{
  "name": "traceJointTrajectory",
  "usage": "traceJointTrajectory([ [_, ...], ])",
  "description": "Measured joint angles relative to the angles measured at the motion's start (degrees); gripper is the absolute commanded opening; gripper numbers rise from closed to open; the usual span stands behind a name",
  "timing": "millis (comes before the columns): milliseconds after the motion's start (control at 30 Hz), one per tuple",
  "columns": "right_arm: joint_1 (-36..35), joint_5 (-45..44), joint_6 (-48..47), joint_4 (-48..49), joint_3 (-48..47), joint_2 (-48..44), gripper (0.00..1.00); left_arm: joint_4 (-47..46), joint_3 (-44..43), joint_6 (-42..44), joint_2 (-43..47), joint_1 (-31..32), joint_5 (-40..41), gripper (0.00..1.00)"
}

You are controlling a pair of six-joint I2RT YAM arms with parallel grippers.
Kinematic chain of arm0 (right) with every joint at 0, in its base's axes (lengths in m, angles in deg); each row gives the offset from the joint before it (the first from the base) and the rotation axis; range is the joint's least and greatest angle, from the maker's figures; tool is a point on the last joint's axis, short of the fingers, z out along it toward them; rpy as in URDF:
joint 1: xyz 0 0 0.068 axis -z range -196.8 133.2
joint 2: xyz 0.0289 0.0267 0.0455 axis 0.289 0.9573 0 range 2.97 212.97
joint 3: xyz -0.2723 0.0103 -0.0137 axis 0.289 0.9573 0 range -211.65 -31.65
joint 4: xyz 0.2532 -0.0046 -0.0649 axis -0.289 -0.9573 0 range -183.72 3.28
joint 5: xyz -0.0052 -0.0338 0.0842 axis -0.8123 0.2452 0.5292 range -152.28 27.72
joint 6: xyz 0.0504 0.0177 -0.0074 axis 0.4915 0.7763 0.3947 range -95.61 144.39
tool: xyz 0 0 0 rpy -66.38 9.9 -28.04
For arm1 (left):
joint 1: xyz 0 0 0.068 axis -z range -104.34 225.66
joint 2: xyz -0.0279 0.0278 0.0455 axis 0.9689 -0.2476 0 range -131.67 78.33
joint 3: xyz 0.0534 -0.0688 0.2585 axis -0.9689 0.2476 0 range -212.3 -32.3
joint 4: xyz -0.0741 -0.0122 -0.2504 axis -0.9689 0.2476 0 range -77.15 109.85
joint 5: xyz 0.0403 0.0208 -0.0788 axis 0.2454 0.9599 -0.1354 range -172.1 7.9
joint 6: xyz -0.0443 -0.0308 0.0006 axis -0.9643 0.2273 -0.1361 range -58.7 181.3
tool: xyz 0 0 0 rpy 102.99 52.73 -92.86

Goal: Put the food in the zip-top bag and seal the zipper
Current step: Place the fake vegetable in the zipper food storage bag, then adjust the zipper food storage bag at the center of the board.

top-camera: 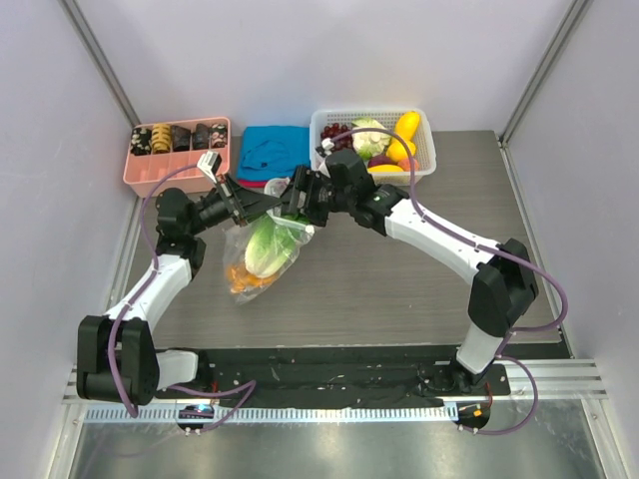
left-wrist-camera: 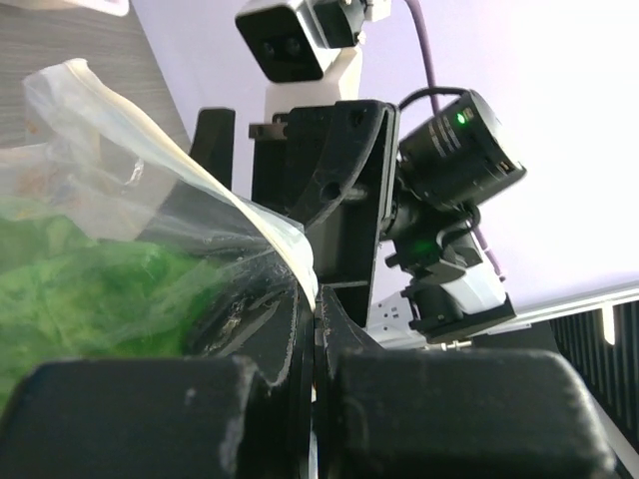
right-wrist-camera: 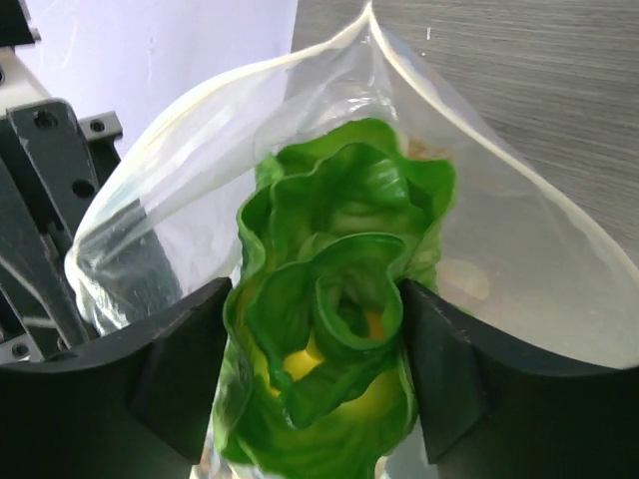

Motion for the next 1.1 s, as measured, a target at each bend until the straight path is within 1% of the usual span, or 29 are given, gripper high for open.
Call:
traceJointTrajectory([
  [100,1.75,3.52,-3.21,-0.42,-0.52,0.0,0.79,-0.94,0.0,-0.79,0.0,-0.09,-0.09,0.0],
  [267,5.35,8.57,-11.17,-3.63,-3.43,-0.48,0.79,-1.29,0.0,-1.07,0.0,-0.09,-0.5,0.0],
  [433,8.9,10.6,-19.43,-7.32,-4.66,-4.98,0.8,-1.25,0.0,-1.09,0.0,-0.09,-0.96,0.0],
  [467,9.88,10.84,-20.81,-7.91,-4.66,-6.36,0.79,-1.16,0.0,-1.03,0.0,-0.09,-1.05,0.0],
  [533,11.69,11.32,-22.73,-8.41,-4.66,-8.72,0.72,-0.87,0.0,-0.74,0.0,-0.09,-1.14,0.0],
  [567,12.39,11.43,-23.34,-8.41,-4.66,-9.57,0.69,-0.63,0.0,-0.55,0.0,-0.09,-1.25,0.0],
  [667,14.03,11.15,-24.9,-8.57,-4.66,-11.17,0.66,0.52,0.0,0.13,0.0,-0.09,-1.38,0.0],
  [867,14.36,6.19,-27.43,-10.54,-2.19,-11.74,0.6,2.01,0.0,1.53,0.0,-0.09,-1.53,0.0],
  [1100,14.21,3.82,-27.12,-13.6,0.94,-7.15,0.61,4.61,0.0,3.61,0.15,-0.09,-1.81,0.0],
])
